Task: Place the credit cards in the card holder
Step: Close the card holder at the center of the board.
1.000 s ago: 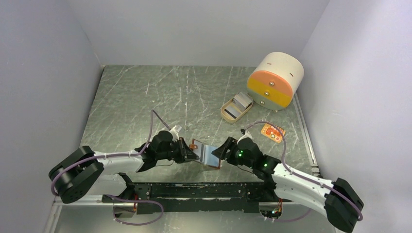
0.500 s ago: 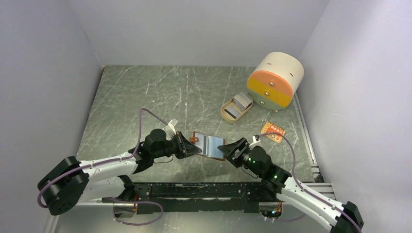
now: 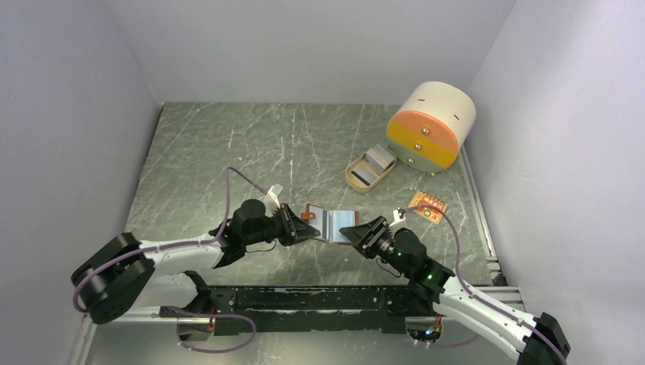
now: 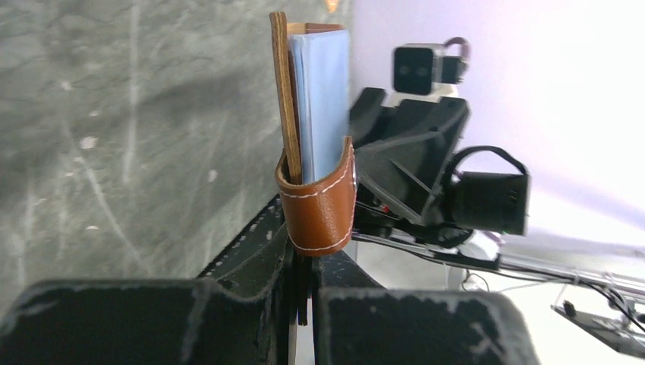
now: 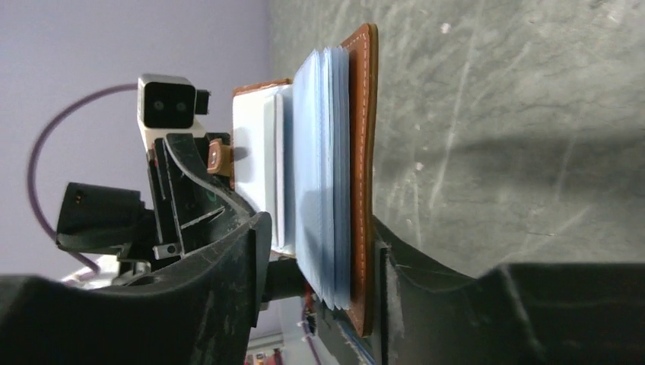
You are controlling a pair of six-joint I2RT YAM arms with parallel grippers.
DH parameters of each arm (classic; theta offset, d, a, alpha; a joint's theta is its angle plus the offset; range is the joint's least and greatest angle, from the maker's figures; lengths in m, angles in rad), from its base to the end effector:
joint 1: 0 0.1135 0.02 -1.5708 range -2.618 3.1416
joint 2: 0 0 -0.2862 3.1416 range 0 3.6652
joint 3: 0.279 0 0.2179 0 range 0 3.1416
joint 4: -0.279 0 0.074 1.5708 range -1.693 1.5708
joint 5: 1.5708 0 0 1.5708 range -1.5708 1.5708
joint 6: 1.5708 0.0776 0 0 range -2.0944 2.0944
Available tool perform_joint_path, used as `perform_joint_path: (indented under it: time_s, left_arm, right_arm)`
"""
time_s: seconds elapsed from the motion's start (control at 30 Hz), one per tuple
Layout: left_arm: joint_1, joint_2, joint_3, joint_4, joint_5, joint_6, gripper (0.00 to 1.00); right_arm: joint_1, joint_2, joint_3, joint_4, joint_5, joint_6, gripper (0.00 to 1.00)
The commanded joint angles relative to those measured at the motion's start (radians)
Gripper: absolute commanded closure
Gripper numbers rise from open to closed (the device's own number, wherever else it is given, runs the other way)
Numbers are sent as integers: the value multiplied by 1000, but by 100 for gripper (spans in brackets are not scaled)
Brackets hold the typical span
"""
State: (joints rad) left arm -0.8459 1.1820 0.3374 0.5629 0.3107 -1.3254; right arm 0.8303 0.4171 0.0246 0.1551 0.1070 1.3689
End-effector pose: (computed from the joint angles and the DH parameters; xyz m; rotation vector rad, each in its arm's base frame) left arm 0.1397 -0.1935 0.2205 -0.2766 2.2456 -1.6582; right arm 0.0883 0.0843 0.1692 0.6333 1.9673 1.3976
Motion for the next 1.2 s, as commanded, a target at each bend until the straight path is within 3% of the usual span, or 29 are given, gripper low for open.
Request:
perform_joint_path:
  time_s: [0.0,0.13,0.3,0.43,0.5,0.77,1.17]
  left_arm:
    - [4,130,-1,147,36,13,91]
    - [4,273,31,204,79,35,91]
    - [3,341,53,146,72,83,79]
    - [3,308,128,-137,-27,196,69]
    - [4,295,140,-205,-86,233,67]
    - [-1,332,180,-298,-172,319,57]
    - [-98,400,347,-524,-383,449,43]
  right_arm:
    - [-3,74,6,22,-14,-78,57]
    - [-4,183,35,-14,-18,-160,78]
    - [-5,286,123,-142,24,-307,86]
    - [-4,355,169,-211,36,-389,86]
    - [-4,373,183,-227,36,-411,87]
    - [-3,348,170,-215,48,-401,85]
    - [-3,369,177,-212,46,-398,85]
